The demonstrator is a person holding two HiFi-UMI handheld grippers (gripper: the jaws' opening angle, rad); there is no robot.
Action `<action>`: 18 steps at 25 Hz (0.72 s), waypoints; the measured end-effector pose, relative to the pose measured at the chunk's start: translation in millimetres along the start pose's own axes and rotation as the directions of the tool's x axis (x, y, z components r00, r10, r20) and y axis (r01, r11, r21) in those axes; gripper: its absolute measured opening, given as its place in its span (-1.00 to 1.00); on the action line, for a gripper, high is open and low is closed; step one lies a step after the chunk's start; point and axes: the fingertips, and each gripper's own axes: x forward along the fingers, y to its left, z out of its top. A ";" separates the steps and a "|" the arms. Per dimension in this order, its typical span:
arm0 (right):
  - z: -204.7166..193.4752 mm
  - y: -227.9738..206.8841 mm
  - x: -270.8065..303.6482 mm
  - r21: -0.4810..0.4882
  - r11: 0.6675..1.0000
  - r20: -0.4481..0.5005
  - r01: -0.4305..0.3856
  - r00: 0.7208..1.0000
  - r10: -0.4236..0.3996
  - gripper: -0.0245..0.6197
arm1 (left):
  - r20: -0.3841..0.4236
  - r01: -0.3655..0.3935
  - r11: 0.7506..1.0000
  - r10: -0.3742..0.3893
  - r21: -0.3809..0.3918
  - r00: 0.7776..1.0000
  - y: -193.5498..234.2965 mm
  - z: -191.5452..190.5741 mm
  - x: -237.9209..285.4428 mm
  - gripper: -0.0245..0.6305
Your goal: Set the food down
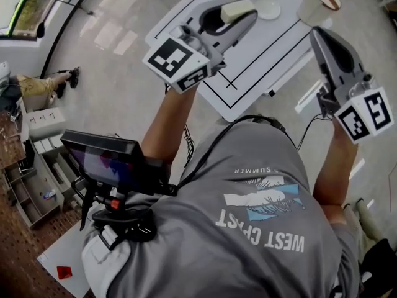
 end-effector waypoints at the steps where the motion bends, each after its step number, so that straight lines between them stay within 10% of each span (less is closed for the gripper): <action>1: 1.8 -3.2 4.0 0.000 1.000 0.000 0.010 1.000 -0.010 -0.90 | 0.002 0.008 1.000 -0.008 0.000 1.000 5.0 1.0 3.0 -0.61; 18: 6.9 -72.6 -7.1 0.047 0.995 -0.028 0.085 0.996 -0.083 -0.90 | -0.127 -0.005 1.000 0.008 0.024 0.992 38.6 -44.9 92.7 -0.61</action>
